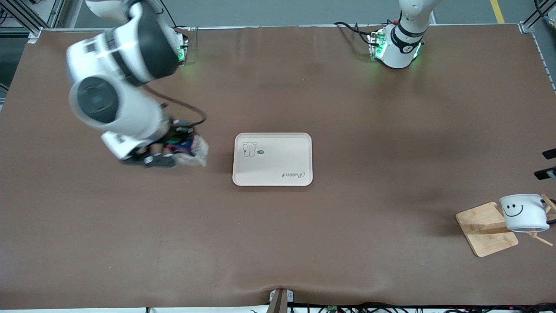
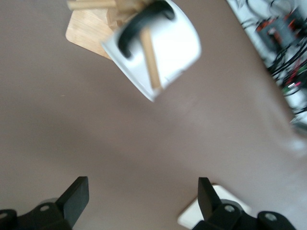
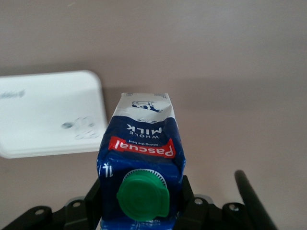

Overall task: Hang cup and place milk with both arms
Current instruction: 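Hang the mug on the stand peg while the right gripper carries milk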

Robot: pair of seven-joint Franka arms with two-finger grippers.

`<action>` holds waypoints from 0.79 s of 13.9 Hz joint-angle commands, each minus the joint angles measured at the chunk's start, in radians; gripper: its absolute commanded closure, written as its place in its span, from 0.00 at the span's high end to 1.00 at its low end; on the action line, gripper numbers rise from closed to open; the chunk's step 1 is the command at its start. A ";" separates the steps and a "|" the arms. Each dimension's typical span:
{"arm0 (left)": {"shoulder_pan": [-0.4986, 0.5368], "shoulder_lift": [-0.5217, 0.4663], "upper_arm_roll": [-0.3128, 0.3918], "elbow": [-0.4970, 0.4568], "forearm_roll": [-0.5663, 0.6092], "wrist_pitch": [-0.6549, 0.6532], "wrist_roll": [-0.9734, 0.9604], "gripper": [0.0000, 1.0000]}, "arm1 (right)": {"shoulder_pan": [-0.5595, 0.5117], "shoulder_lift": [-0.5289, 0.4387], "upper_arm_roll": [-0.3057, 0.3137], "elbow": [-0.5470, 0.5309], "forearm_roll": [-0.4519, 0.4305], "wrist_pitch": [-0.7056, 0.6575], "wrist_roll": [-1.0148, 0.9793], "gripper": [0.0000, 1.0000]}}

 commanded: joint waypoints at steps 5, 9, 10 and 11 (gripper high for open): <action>-0.031 -0.106 -0.127 -0.017 0.232 -0.131 0.030 1.00 | -0.300 0.004 0.022 -0.145 -0.080 0.130 -0.329 0.03; -0.030 -0.162 -0.127 -0.017 0.234 -0.176 0.041 1.00 | -0.409 0.004 0.022 -0.280 -0.080 0.276 -0.473 0.03; -0.030 -0.174 -0.127 -0.017 0.234 -0.187 0.056 1.00 | -0.421 0.004 0.022 -0.303 -0.080 0.291 -0.488 0.03; -0.030 -0.188 -0.127 -0.017 0.234 -0.191 0.075 1.00 | -0.433 0.002 0.022 -0.317 -0.078 0.290 -0.495 0.03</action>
